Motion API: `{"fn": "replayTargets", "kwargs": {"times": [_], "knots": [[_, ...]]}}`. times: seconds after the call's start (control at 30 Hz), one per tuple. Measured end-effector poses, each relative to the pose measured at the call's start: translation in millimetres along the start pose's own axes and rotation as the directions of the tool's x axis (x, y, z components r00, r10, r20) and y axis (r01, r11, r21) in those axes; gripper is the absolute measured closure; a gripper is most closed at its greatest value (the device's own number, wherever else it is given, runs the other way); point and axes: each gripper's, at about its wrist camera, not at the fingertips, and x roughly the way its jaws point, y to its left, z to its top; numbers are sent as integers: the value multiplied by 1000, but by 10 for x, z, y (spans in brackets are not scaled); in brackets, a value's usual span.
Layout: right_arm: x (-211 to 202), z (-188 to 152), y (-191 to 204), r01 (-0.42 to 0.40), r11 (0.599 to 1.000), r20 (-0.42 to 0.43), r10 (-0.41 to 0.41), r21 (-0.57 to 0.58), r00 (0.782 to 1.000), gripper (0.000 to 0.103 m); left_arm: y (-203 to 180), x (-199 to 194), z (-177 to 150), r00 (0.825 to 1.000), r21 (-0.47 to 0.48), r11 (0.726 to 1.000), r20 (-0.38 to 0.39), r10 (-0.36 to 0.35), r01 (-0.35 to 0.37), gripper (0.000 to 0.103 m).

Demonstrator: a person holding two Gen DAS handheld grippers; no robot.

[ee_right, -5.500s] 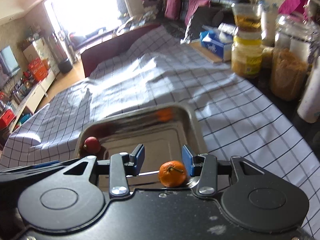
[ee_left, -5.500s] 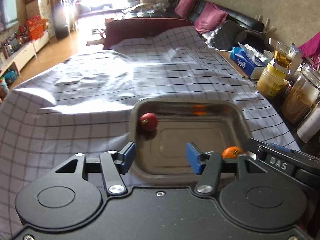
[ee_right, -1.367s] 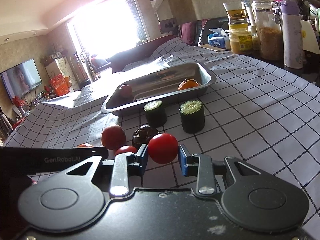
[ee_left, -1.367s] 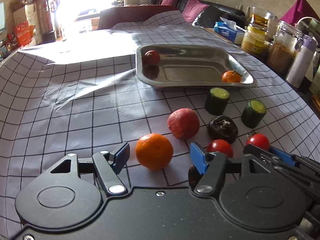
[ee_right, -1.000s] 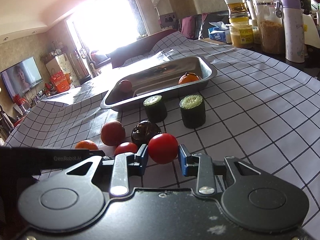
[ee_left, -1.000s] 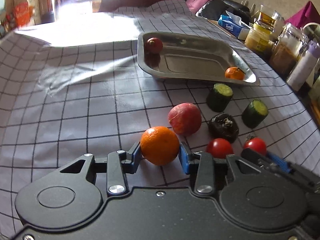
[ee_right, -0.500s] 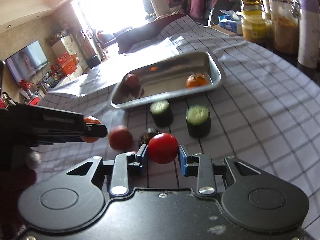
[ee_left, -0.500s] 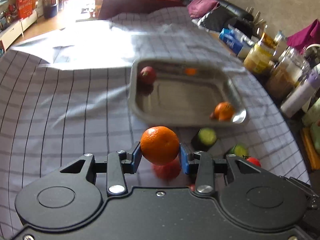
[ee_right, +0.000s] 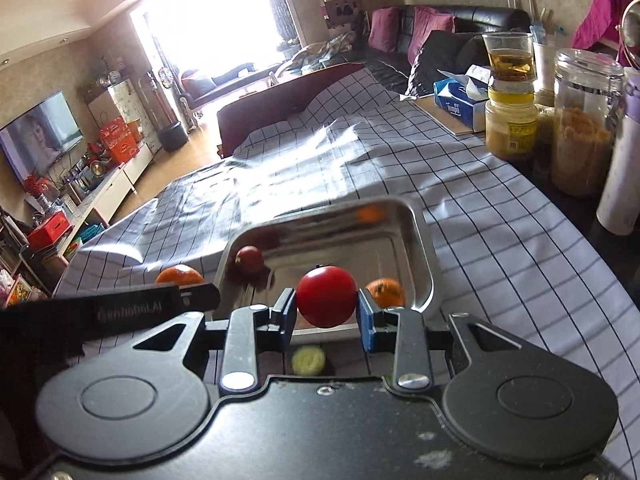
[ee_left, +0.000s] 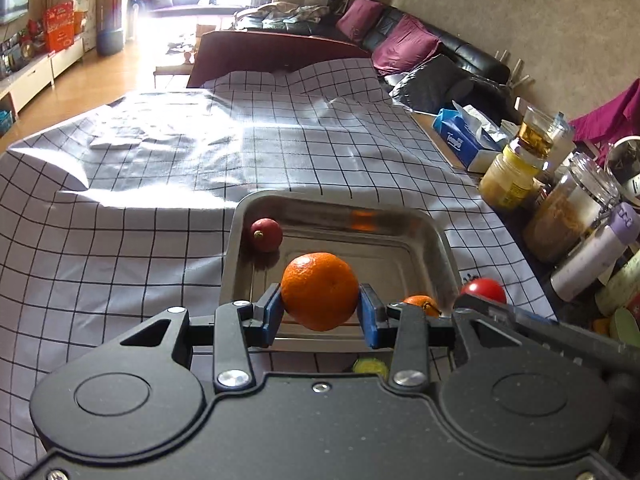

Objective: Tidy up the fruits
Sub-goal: 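Carry the orange with the left tool while the right tool carries the tomato to the tray, then open the left tool over the tray while the right tool drops the tomato in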

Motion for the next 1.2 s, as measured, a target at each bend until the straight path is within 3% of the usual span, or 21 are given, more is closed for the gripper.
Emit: {"fn": "replayTargets", "kwargs": {"times": [0.13, 0.27, 0.37, 0.5, 0.7, 0.87, 1.2], "knots": [[178, 201, -24, 17, 999, -46, -15, 33, 999, 69, 16, 105, 13, 1000, 17, 1000, -25, 6, -5, 55], [301, 346, -27, 79, 996, -36, -77, 42, 996, 69, 40, 192, 41, 999, 21, 1000, -39, 18, -17, 55], [396, 301, -67, 101, 994, -36, -100, 45, 994, 69, 54, 250, 56, 998, 21, 999, -44, 37, -36, 55], [550, 210, -181, 67, 995, -45, -64, 77, 997, 69, 67, 355, 51, 996, 19, 999, -72, 43, -41, 55], [640, 70, -177, 114, 993, -13, -114, 20, 993, 69, 42, 489, 7, 992, 29, 998, -107, 63, -60, 55], [632, 70, -185, 85, 996, 2, -85, 11, 996, 69, 33, 545, -12, 989, 33, 997, -125, 76, -73, 55], [680, 50, -162, 76, 997, 6, -76, 8, 997, 68, 35, 511, 1, 991, 32, 996, -110, 82, -79, 54]]}}
